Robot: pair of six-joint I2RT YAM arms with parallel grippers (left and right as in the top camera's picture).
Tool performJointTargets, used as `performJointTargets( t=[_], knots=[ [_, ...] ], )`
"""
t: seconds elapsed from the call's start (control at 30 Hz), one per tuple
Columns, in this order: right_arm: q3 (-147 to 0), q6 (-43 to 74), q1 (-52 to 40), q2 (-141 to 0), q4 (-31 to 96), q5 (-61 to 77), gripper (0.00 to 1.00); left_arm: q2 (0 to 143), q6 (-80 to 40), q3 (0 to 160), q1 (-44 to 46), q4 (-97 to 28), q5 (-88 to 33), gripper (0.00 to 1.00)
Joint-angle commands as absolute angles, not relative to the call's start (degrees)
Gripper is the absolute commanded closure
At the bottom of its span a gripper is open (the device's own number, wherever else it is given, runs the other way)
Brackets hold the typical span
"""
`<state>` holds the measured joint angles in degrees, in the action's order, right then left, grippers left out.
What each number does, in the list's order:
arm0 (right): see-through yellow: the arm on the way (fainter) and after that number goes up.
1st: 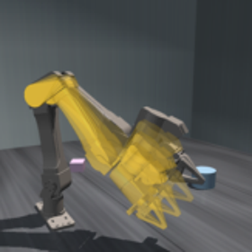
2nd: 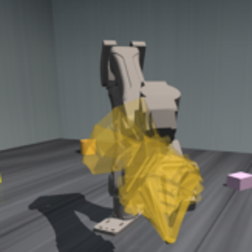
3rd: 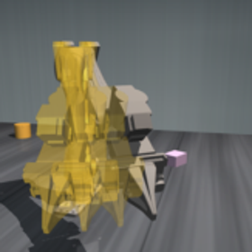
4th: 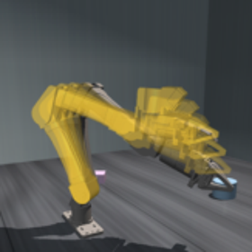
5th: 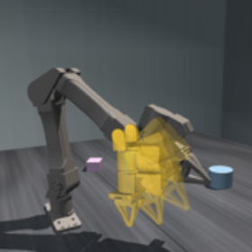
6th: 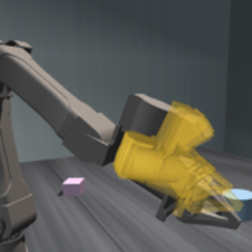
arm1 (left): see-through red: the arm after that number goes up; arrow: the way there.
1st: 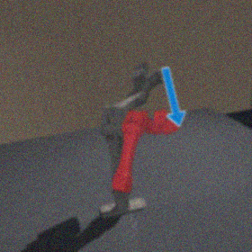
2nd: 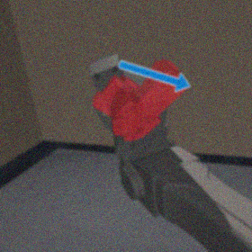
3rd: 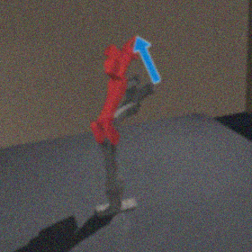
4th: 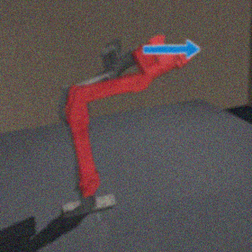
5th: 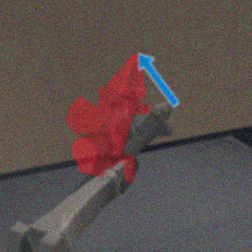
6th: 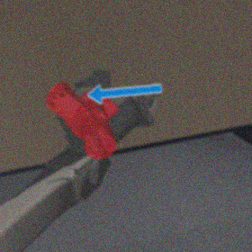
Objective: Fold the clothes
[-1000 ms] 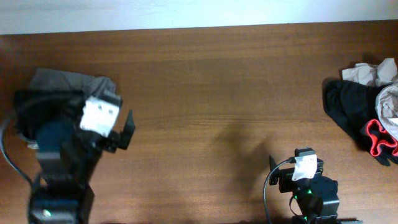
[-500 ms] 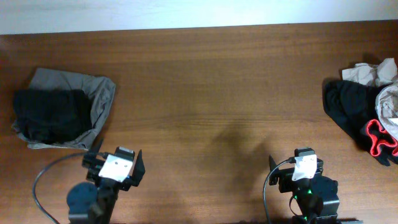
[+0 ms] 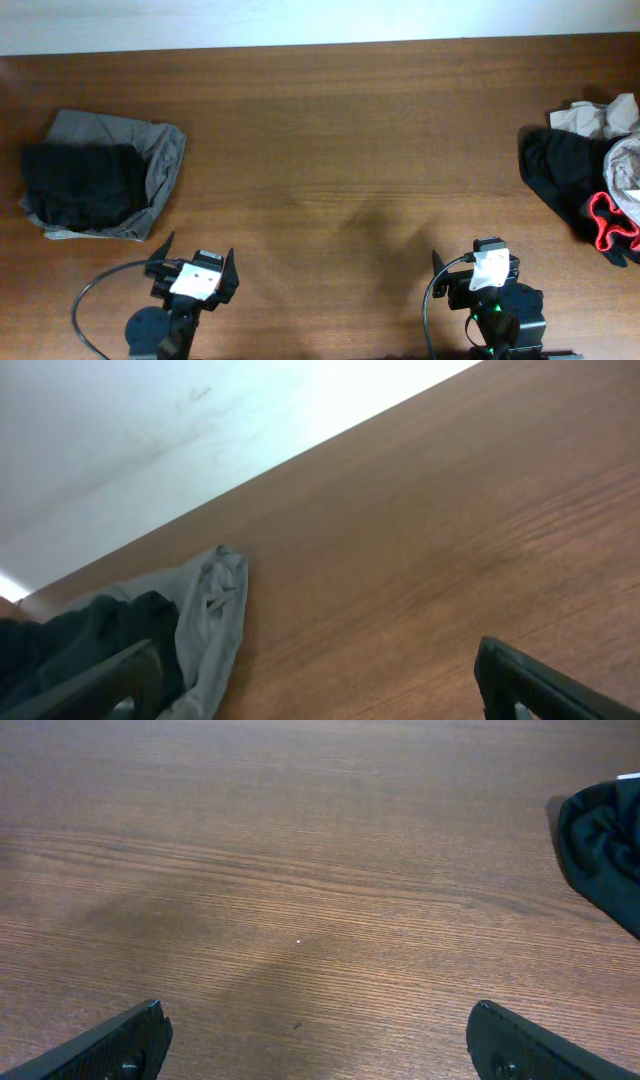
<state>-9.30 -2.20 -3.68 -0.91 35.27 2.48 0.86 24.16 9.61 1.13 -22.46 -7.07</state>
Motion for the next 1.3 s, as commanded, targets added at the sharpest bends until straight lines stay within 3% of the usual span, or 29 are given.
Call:
performJointTargets(
  t=[0.0, 1.27],
  knots=[
    [-9.0, -2.6, -3.3, -0.4, 35.1, 2.8, 0.01, 0.3, 23.2, 6.7, 0.8, -19.7, -8.5, 0.01],
    [-9.0, -2.6, -3.3, -0.4, 35.1, 2.8, 0.01, 0.3, 23.2, 6.5, 0.8, -20.6, -8.8, 0.01]
  ],
)
